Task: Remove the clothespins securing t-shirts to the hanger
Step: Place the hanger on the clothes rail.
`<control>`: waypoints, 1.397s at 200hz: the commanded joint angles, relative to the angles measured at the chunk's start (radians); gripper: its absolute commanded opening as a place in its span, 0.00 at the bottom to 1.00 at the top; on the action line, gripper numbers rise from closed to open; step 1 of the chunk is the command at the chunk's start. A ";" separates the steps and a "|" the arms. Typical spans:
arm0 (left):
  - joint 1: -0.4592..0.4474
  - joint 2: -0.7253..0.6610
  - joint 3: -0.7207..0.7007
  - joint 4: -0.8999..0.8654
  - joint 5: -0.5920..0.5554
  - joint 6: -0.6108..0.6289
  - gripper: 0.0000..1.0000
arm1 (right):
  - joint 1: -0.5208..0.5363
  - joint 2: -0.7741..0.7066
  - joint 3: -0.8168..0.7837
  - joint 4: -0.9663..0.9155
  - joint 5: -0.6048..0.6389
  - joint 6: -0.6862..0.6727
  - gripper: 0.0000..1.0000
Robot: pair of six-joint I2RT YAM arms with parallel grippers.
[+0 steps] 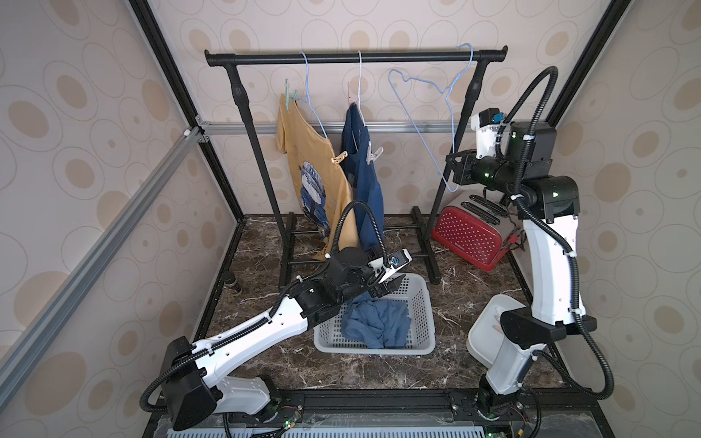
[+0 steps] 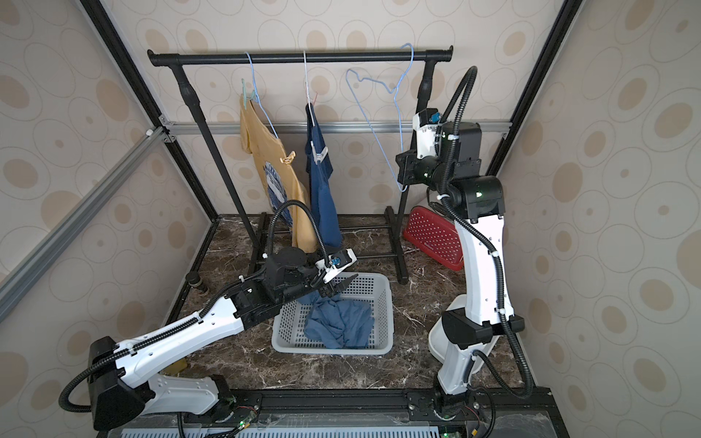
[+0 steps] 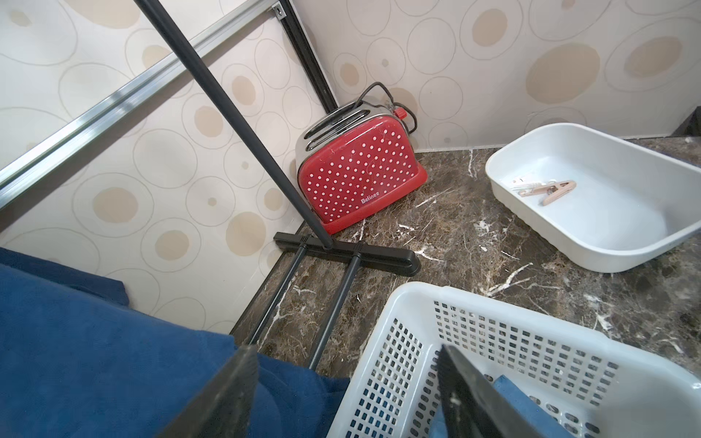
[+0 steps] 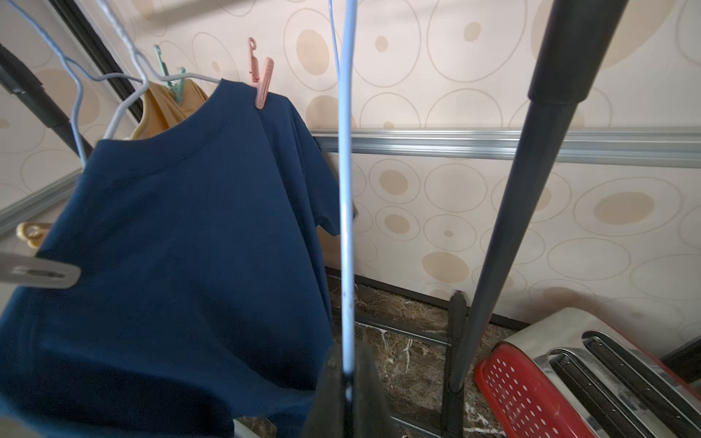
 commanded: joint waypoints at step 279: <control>0.002 -0.059 -0.058 0.015 -0.101 -0.032 0.79 | 0.270 -0.469 -0.508 0.104 0.431 -0.347 0.89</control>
